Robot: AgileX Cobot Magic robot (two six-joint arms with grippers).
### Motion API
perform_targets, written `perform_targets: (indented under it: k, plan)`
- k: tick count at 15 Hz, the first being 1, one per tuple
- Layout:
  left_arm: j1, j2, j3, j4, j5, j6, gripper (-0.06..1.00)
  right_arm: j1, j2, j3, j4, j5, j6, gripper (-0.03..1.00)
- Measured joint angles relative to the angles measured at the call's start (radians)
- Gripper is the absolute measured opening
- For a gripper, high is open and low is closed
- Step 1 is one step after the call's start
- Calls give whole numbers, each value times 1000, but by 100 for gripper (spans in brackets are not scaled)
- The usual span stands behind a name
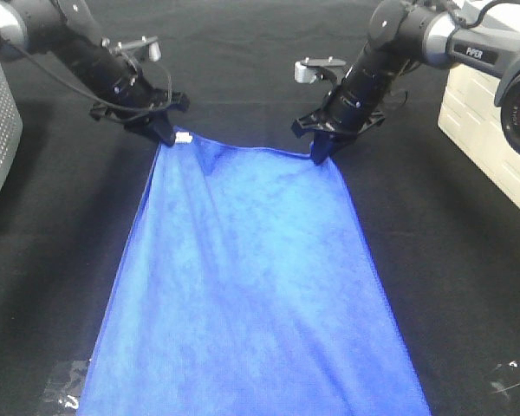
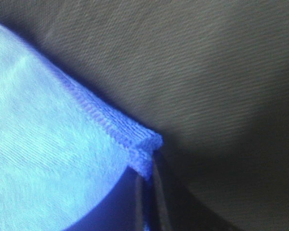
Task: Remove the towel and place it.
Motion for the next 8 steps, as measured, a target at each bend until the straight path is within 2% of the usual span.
perform_targets:
  k: [3, 4, 8]
  plan:
    - [0, 0, -41, 16, -30, 0, 0, 0, -2, -124, -9, -47, -3, 0]
    - [0, 0, -41, 16, -30, 0, 0, 0, -2, -124, -9, -47, -3, 0]
    - [0, 0, -41, 23, -179, 19, 0, 0, -2, -202, -9, -155, -7, 0]
